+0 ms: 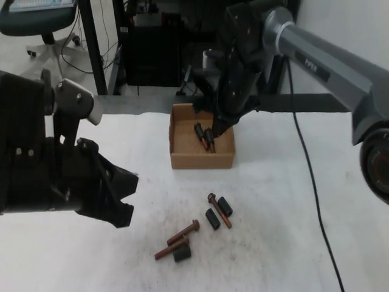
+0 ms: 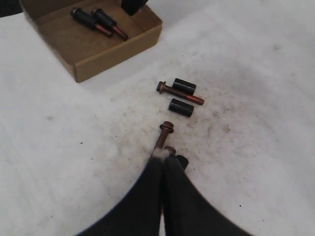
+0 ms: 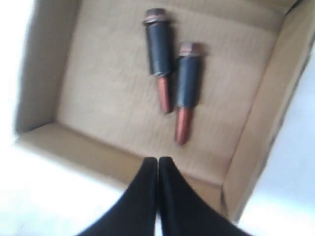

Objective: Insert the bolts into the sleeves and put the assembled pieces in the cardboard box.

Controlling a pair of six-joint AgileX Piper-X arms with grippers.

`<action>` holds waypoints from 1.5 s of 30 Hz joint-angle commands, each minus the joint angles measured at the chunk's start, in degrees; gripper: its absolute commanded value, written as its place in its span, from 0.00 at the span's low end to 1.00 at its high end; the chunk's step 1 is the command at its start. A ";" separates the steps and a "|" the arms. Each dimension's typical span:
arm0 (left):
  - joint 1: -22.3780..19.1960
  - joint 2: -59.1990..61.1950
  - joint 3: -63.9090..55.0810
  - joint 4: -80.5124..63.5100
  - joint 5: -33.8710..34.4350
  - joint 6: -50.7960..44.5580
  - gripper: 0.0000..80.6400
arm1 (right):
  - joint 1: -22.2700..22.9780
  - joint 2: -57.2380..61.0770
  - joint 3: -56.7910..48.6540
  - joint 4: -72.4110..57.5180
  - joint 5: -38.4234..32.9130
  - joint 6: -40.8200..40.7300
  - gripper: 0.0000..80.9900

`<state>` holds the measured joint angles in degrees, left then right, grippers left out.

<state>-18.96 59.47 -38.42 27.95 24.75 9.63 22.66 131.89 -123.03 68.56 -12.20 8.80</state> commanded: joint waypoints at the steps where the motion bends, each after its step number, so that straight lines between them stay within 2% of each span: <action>1: -0.01 1.01 -0.29 -0.33 1.45 1.13 0.00 | 0.16 -4.65 -0.50 2.93 -2.24 -0.13 0.01; 5: -1.89 4.15 -0.41 -0.33 3.64 1.40 0.00 | 1.33 -10.82 0.80 5.85 -2.09 -3.14 0.01; 9: -7.34 6.91 -0.45 -0.33 1.72 4.75 0.00 | 2.23 -22.29 8.84 3.83 -2.09 -3.70 0.01; 14: -13.67 9.84 -0.45 -0.77 -6.70 7.31 0.00 | 2.02 -42.99 28.24 -4.50 -1.43 -3.69 0.01; 21: -15.31 18.07 -3.14 -8.50 -7.06 7.33 0.00 | 1.19 -71.27 58.21 -6.70 -1.43 -3.27 0.01; 24: -15.39 23.22 -8.04 -6.63 -7.08 7.33 0.07 | 1.19 -81.48 69.49 -7.10 -1.43 0.77 0.01; 29: -15.39 32.83 -17.99 4.43 -7.08 8.86 0.27 | 1.19 -95.23 84.37 -11.67 -2.04 8.41 0.01; 33: -15.39 38.95 -24.42 12.92 -7.08 8.86 0.34 | 1.19 -102.32 88.19 -12.20 -4.62 11.20 0.01; 36: -15.39 42.39 -27.91 16.16 -7.37 11.32 0.34 | 1.19 -106.04 88.67 -12.23 -5.77 11.19 0.01; 40: -16.05 44.76 -30.83 16.51 -11.25 12.81 0.34 | 1.19 -108.29 88.67 -12.23 -5.97 11.19 0.01; 45: -16.71 46.62 -32.95 15.42 -14.54 14.86 0.34 | 1.19 -108.58 88.67 -12.00 -10.43 11.19 0.01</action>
<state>-35.35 105.63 -70.31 43.74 12.13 23.60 24.00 23.72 -34.48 57.07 -18.98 19.73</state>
